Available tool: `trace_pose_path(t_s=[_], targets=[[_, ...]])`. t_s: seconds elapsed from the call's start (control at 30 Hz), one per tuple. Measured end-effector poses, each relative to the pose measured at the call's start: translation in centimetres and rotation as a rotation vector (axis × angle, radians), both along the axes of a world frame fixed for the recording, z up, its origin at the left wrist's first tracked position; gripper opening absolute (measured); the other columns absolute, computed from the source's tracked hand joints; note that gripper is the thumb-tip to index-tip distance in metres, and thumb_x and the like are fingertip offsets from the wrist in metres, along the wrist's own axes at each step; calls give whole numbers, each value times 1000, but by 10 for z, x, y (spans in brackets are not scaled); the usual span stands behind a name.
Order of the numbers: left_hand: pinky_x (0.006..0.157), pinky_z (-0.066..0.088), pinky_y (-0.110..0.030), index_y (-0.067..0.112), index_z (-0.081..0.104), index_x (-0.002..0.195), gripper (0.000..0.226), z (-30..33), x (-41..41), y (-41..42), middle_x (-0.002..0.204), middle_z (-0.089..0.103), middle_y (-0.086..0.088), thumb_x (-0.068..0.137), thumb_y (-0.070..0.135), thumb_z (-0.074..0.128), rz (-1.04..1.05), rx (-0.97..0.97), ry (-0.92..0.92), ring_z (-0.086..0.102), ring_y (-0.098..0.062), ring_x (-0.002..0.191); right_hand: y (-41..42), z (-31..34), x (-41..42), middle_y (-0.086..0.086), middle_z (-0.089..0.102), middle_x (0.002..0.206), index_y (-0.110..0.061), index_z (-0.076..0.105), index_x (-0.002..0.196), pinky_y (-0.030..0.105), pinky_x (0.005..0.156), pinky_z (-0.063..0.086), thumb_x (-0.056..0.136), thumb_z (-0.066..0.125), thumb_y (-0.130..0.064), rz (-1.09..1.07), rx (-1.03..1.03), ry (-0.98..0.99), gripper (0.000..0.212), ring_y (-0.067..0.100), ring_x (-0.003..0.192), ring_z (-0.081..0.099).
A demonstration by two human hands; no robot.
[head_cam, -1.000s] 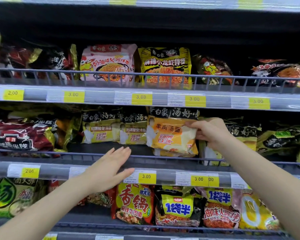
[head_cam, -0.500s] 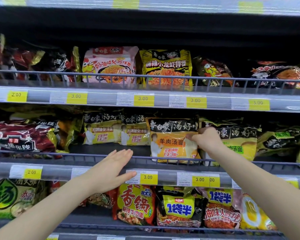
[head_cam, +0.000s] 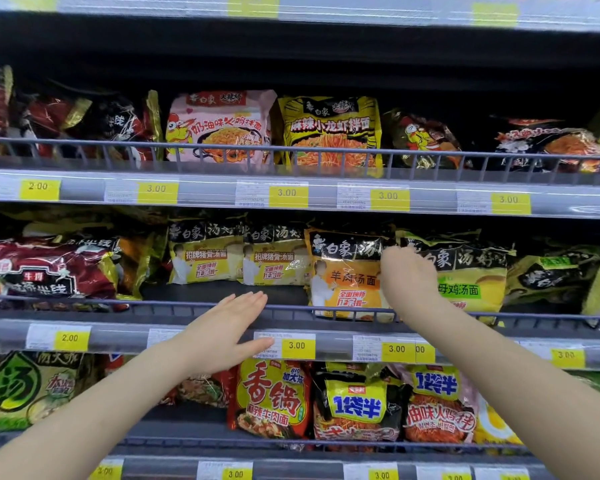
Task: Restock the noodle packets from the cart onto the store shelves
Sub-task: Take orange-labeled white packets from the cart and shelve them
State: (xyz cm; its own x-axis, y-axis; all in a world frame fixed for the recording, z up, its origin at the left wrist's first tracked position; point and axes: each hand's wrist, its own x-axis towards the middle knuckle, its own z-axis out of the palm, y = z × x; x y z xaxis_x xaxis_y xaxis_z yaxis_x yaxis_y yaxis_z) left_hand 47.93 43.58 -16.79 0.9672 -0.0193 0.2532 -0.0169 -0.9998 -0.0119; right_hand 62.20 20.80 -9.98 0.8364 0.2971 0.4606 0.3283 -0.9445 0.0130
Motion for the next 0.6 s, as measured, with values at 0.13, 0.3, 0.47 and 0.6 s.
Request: trace_pose_path(t_s=[0.13, 0.3, 0.47, 0.6], targets=[[112, -5, -19, 20, 5, 150, 108, 0, 0, -1, 158, 3, 6, 60, 81, -1, 5, -7, -2, 2, -4, 143, 3, -3, -10, 12, 68, 90, 3, 65, 97, 28, 53, 37, 79, 64, 2, -61, -194, -239, 18, 25, 77, 69], [113, -5, -22, 21, 6, 150, 103, 1, 0, 0, 158, 6, 6, 63, 77, 4, 0, -6, 6, 2, -6, 144, 1, -23, -16, 29, 39, 143, 9, 29, 142, 51, 109, 27, 96, 37, -16, -66, -392, -418, 53, 41, 131, 39], [116, -3, -30, 22, 3, 150, 83, 9, -2, 0, 158, 1, 5, 85, 66, 29, 23, 39, 95, 0, -10, 145, 2, -33, -26, 21, 51, 133, 1, 45, 133, 49, 112, 25, 88, 54, -25, 267, -342, -319, 53, 36, 126, 46], [115, -2, -30, 23, 8, 150, 72, 29, -10, 2, 158, 4, 4, 92, 54, 37, 47, 26, 128, 3, -11, 145, 4, -26, -35, 8, 71, 73, -7, 70, 81, 40, 76, 55, 53, 80, -20, 426, -234, -266, 32, 27, 70, 68]])
